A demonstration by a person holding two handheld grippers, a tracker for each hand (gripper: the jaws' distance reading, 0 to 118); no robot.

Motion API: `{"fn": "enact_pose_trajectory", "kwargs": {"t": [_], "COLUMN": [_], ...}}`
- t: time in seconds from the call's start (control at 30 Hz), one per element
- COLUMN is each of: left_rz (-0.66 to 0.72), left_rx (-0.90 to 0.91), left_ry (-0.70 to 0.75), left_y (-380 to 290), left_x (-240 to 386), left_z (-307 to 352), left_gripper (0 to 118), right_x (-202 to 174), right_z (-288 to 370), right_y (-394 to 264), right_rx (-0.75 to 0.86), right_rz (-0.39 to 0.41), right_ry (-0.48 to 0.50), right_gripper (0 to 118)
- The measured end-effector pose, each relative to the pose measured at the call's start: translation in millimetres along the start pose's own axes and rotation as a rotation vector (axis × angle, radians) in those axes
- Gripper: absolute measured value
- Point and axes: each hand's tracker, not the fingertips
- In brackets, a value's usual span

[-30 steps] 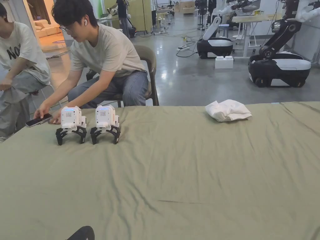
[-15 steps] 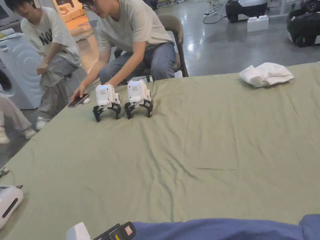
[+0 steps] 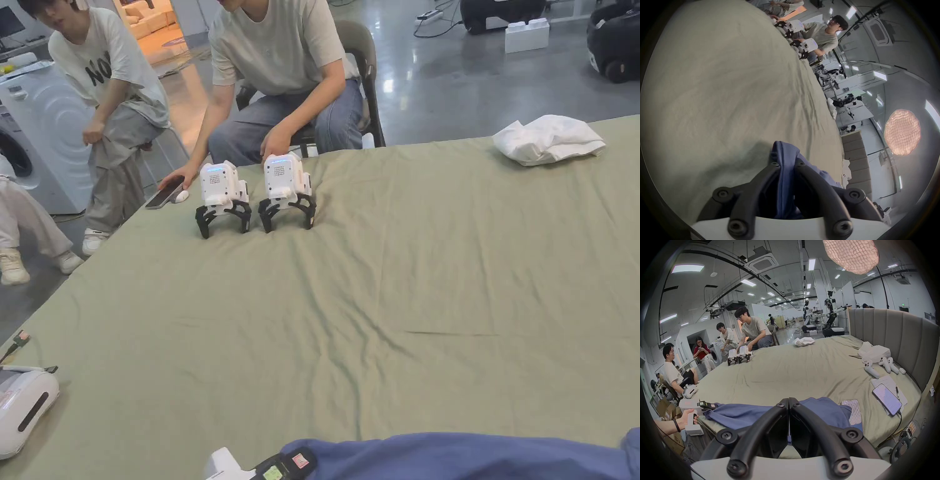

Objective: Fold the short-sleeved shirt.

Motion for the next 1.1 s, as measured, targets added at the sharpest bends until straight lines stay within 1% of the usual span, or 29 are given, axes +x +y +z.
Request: {"fn": "enact_pose_trajectory", "kwargs": {"t": [0.03, 0.13, 0.2, 0.27, 0.37, 0.47, 0.5, 0.57, 0.63, 0.73, 0.8, 0.9, 1.0, 1.03, 1.07, 1.1], "left_rz": [0.022, 0.044, -0.021, -0.050, -0.111, -0.173, -0.185, -0.212, -0.226, -0.280, -0.343, -0.464, -0.392, -0.372, -0.367, -0.371], "left_rx": [0.018, 0.057, 0.080, 0.136, 0.201, 0.205, 0.194, 0.163, 0.091, 0.023, -0.028, -0.112, -0.161, -0.176, -0.172, -0.167], "left_ry": [-0.035, -0.002, 0.052, 0.105, 0.244, 0.282, 0.258, 0.211, 0.176, 0.102, 0.110, 0.154, 0.144, 0.136, 0.130, 0.135], "left_y": [4, 21, 38, 56, 88, 99, 94, 74, 42, -11, -42, -78, -95, -99, -103, -106], "left_x": [2, 6, 12, 11, 14, 35, 46, 70, 96, 127, 143, 156, 159, 160, 161, 163], "left_z": [4, 26, 45, 69, 100, 110, 109, 97, 74, 32, 1, -41, -67, -72, -75, -79], "left_gripper": [2, 1, 1, 1, 1, 1, 1, 1, 1, 1, 1, 1, 2, 5, 13, 24], "right_x": [1, 6, 7, 9, 9, 7, 5, 2, -1, -5, -3, 3, 10, 13, 15, 17], "right_z": [1, 2, 1, 0, -4, -10, -11, -13, -13, -10, -5, 4, 12, 14, 16, 17], "right_y": [0, 1, 0, -1, -5, -7, -8, -9, -8, -7, -6, -8, -13, -15, -18, -20], "right_rx": [0.000, -0.004, -0.004, -0.006, -0.016, -0.032, -0.034, -0.036, -0.031, -0.027, -0.026, -0.018, -0.017, -0.020, -0.022, -0.024], "right_rz": [0.002, -0.008, -0.020, -0.034, -0.053, -0.055, -0.051, -0.054, -0.066, -0.053, -0.054, -0.084, -0.102, -0.112, -0.125, -0.135], "right_ry": [-0.003, -0.007, -0.008, -0.005, 0.010, 0.031, 0.031, 0.038, 0.051, 0.052, 0.053, 0.050, 0.013, 0.003, -0.007, -0.015], "right_gripper": [0, 0, 0, 0, 0, 0, 0, 0, 0, 0, 0, 0, 0, 0, 0, 0]}}
